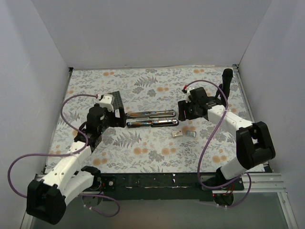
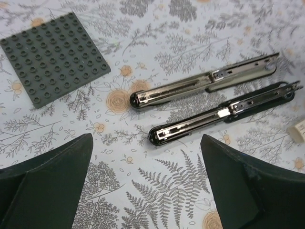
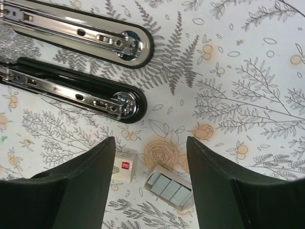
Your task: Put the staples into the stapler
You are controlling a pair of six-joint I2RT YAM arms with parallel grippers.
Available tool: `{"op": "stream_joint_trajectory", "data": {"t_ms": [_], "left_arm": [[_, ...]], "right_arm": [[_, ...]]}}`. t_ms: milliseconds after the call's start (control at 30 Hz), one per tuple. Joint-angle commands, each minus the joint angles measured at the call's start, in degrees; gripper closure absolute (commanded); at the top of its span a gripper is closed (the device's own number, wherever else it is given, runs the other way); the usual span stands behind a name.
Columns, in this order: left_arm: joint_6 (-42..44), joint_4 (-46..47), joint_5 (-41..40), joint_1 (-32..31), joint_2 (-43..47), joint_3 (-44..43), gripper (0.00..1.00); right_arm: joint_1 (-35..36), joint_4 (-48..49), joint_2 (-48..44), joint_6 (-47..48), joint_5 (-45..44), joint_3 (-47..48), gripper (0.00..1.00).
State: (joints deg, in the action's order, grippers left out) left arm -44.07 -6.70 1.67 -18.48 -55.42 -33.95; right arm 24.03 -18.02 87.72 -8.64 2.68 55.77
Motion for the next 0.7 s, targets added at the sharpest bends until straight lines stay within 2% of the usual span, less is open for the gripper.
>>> {"op": "stream_joint_trajectory", "data": {"t_ms": [0, 200, 333, 533, 667], "left_arm": [[-3.9, 3.0, -4.8, 0.3, 9.8, 3.3, 0.02], [-4.2, 5.1, -7.4, 0.3, 20.0, 7.9, 0.02], [-3.8, 5.2, -9.8, 0.3, 21.1, 7.3, 0.02], [-4.3, 5.6, -8.2, 0.3, 21.2, 7.5, 0.02], [-4.7, 5.5, -6.9, 0.3, 21.0, 7.1, 0.02]], "right_arm": [[0.3, 0.2, 0.7, 2.4, 6.5, 3.6, 0.31], [0.7, 1.6, 5.5, -0.8, 9.7, 6.6, 0.32], [1.2, 1.8, 9.6, -2.9, 10.8, 9.1, 0.32], [2.2, 1.6, 13.4, -3.8, 10.4, 10.7, 0.33], [5.5, 1.3, 13.0, -4.4, 10.4, 9.5, 0.35]]}}
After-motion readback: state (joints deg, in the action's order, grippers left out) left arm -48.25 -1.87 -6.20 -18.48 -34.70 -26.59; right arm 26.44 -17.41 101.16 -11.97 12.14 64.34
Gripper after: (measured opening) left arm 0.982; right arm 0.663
